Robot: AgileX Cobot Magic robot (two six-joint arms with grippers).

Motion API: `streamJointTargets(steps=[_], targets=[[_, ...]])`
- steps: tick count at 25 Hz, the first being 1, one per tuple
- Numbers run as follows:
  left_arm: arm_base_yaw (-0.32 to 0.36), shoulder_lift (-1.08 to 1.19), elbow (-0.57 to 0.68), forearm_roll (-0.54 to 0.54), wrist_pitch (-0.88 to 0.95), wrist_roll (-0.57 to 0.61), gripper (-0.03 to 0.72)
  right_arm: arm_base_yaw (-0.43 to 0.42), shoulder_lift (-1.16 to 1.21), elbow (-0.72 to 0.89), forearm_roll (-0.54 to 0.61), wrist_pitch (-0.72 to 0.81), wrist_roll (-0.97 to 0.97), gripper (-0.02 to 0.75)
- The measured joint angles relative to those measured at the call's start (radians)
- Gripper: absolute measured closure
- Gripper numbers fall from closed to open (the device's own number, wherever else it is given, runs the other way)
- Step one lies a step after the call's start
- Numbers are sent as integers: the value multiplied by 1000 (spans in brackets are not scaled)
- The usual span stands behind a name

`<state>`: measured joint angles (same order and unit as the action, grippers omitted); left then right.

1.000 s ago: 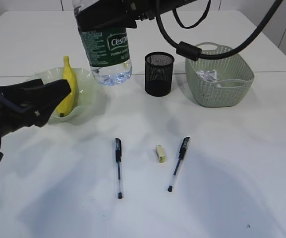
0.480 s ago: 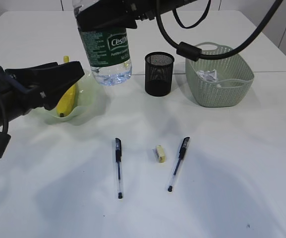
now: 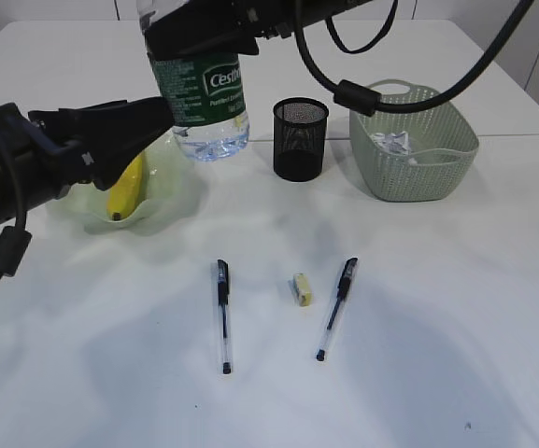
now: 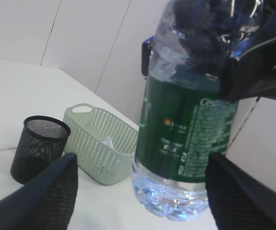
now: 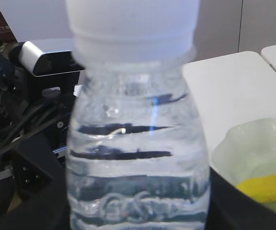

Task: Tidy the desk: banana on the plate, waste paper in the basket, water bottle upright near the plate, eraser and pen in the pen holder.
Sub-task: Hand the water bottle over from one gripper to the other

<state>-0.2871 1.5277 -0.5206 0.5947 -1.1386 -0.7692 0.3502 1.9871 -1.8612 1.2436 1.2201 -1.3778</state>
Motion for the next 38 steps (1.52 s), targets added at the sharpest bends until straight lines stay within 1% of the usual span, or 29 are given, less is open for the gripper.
streamJointTargets(steps=[6,9,12,22,28,38], targets=[[-34,2,-53,39,0,-37,97,0,0,0,-2,0,-2,351],[-59,2,-72,46,-2,-41,97,0,0,0,-2,0,-2,351],[-69,2,-82,48,-2,-40,97,0,0,0,-4,0,-4,351],[-74,5,-84,39,-1,-40,97,0,0,0,-6,0,-4,351],[-76,5,-85,37,22,-40,97,0,0,0,29,0,-4,351],[-78,5,-85,14,48,-40,97,0,0,0,39,0,2,351]])
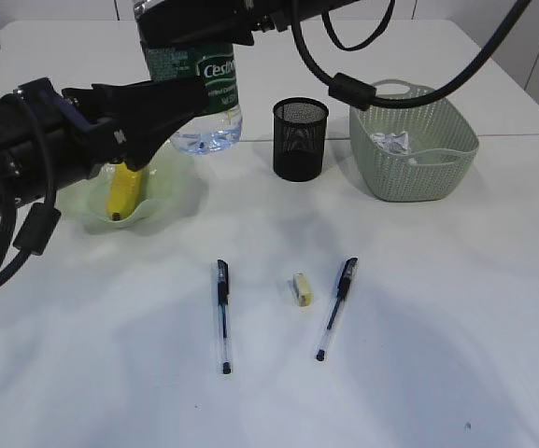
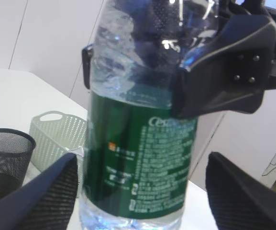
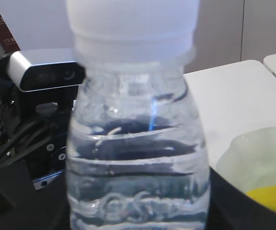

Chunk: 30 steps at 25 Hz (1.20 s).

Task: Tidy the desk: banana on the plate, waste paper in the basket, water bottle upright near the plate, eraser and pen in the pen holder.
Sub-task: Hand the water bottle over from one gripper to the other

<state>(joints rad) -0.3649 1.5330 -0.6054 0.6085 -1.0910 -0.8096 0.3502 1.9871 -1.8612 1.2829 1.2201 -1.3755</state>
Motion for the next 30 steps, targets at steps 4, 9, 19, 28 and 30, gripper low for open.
streamJointTargets(steps=[4,9,19,28,30], targets=[[0,4,-9,-6,11,0,97,0,0,0,0,0,2,351],[0,21,-42,-6,11,-1,97,0,0,0,0,-2,2,351],[0,25,-50,-6,11,-1,97,0,0,0,0,-4,4,351],[0,31,-58,-6,11,-1,97,0,0,0,0,-10,4,351],[0,31,-58,-6,11,-1,97,0,0,0,0,-10,4,351]])
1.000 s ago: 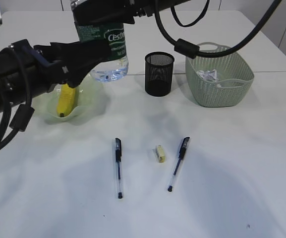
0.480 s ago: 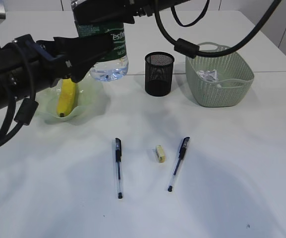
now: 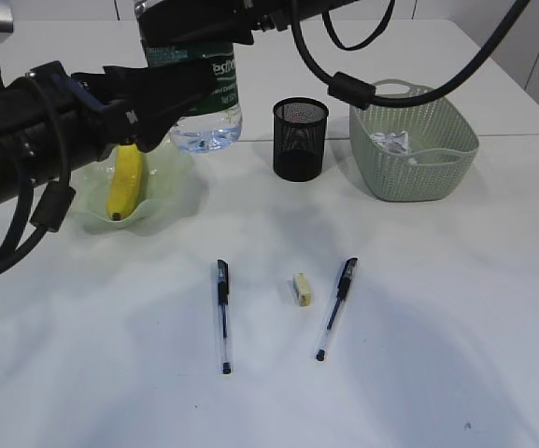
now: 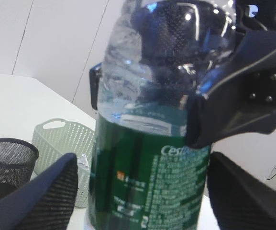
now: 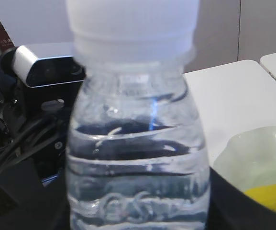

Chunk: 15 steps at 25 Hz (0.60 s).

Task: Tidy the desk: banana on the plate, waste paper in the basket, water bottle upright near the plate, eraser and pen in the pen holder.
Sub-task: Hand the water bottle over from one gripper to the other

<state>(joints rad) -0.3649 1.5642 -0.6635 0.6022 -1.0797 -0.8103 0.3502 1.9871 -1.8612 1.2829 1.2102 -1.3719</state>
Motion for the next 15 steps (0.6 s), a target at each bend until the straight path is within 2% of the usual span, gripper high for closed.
streamJointTargets(steps=[15], targets=[[-10,46,-55,6,-4,-2,97,0,0,0,0,-5,0,351]])
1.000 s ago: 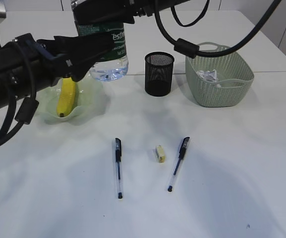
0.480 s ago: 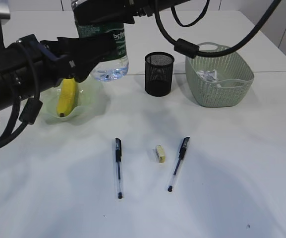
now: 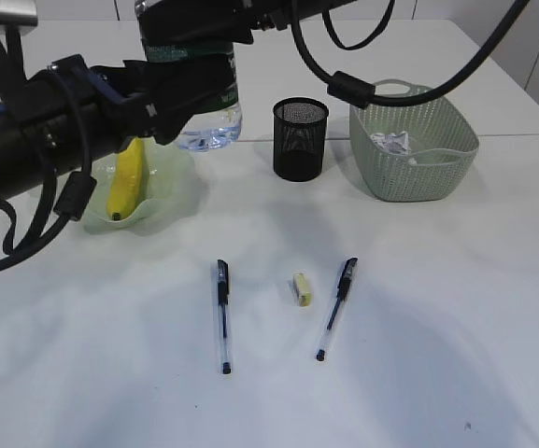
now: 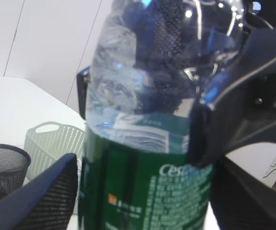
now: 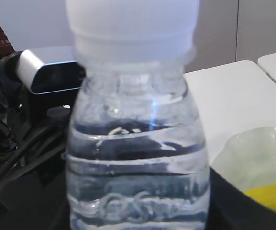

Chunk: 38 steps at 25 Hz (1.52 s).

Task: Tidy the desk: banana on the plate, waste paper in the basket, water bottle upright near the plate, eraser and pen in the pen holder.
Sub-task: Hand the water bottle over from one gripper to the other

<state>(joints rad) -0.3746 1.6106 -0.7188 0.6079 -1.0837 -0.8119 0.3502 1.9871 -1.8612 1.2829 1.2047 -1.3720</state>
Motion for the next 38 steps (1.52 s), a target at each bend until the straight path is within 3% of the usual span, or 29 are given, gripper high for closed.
streamJointTargets(steps=[38], targets=[[0,25,-26,8,4,0,97,0,0,0,0,-5,2,351]])
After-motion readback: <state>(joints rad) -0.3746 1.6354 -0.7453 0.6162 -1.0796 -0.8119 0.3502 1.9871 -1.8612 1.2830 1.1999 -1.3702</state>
